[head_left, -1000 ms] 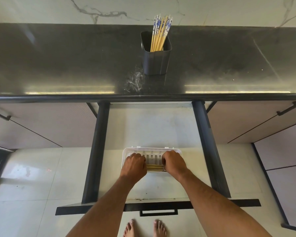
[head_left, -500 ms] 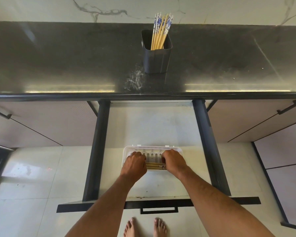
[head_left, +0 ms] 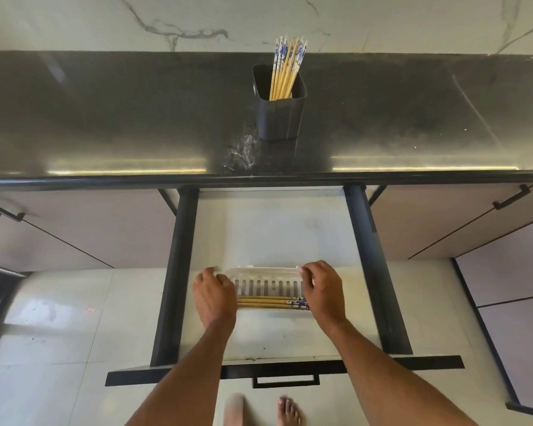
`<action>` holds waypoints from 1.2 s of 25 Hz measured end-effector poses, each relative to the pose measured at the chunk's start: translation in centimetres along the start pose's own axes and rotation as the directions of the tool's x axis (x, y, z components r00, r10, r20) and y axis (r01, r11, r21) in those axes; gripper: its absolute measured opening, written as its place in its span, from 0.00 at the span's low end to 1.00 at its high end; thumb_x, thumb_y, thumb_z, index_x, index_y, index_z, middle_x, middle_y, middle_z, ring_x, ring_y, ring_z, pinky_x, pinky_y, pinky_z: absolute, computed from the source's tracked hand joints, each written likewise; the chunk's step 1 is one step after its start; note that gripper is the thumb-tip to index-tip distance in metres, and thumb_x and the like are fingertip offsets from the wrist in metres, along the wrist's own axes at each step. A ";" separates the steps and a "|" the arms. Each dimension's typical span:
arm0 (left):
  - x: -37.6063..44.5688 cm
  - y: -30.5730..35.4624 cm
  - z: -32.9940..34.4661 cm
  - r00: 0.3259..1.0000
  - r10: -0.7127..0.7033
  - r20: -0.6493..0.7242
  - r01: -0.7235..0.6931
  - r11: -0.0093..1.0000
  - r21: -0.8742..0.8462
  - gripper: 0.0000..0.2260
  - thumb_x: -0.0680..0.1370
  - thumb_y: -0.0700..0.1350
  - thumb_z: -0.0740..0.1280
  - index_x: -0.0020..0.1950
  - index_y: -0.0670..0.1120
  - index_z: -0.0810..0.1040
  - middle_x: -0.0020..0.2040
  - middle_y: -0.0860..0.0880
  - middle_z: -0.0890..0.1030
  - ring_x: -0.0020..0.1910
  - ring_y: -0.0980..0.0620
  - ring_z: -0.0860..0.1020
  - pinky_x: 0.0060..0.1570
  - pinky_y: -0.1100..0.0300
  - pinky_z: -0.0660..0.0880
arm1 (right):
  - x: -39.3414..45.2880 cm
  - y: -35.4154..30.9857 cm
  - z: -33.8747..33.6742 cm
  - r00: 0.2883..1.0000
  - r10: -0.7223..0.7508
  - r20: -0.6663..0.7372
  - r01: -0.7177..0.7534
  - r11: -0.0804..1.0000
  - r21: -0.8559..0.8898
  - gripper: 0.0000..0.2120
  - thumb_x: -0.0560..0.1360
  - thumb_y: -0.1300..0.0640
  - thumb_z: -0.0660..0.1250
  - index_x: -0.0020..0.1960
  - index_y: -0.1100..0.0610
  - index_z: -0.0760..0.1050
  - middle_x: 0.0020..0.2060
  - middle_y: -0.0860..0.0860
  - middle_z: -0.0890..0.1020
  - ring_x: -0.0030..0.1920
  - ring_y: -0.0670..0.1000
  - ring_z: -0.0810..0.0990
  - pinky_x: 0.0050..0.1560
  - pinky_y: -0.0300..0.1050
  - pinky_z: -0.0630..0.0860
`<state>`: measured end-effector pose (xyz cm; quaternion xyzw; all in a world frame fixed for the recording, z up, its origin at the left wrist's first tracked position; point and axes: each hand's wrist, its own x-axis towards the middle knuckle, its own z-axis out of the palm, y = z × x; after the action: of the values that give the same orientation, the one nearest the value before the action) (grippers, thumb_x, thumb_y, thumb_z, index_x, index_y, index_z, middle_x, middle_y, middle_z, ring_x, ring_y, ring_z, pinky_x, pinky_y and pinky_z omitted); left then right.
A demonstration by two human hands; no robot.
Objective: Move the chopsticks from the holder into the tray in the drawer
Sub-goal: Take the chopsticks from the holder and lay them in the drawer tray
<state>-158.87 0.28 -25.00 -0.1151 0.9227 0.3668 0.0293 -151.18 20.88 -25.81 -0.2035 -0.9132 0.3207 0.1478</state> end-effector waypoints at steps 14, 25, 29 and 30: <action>-0.9 0.4 0.2 0.925 -0.326 0.195 0.338 0.940 -0.035 0.22 0.85 0.54 0.56 0.41 0.42 0.78 0.36 0.45 0.78 0.34 0.51 0.76 0.32 0.63 0.70 | -0.8 0.8 -1.2 0.578 0.813 -0.071 -0.794 0.580 0.182 0.25 0.86 0.49 0.53 0.43 0.65 0.78 0.38 0.58 0.77 0.42 0.56 0.76 0.44 0.48 0.70; -0.9 0.2 0.3 0.936 -0.297 0.190 0.306 0.952 -0.021 0.23 0.85 0.54 0.56 0.40 0.42 0.81 0.35 0.47 0.80 0.33 0.51 0.78 0.31 0.66 0.71 | -1.5 0.6 0.0 0.709 0.704 0.032 -0.703 0.710 -0.044 0.04 0.76 0.64 0.71 0.49 0.64 0.83 0.46 0.61 0.86 0.43 0.60 0.87 0.36 0.45 0.81; -1.0 0.0 0.5 0.937 -0.292 0.190 0.299 0.954 -0.007 0.23 0.85 0.54 0.56 0.40 0.43 0.80 0.34 0.46 0.79 0.32 0.51 0.78 0.30 0.66 0.70 | -1.5 0.5 -0.3 0.703 0.708 0.068 -0.705 0.706 -0.067 0.08 0.74 0.65 0.72 0.53 0.66 0.82 0.49 0.62 0.86 0.47 0.61 0.86 0.38 0.45 0.79; -1.0 0.0 0.5 0.938 -0.286 0.195 0.291 0.957 -0.002 0.23 0.85 0.54 0.56 0.40 0.42 0.80 0.34 0.46 0.79 0.32 0.51 0.78 0.30 0.66 0.70 | -1.4 0.5 -0.4 0.700 0.710 0.081 -0.707 0.704 -0.062 0.09 0.75 0.65 0.71 0.54 0.66 0.81 0.49 0.62 0.85 0.47 0.61 0.85 0.39 0.45 0.79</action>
<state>-157.87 0.79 -25.21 -0.2136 0.8829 0.3821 0.1699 -149.68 20.81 -26.01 -0.5246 -0.7749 0.3509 -0.0348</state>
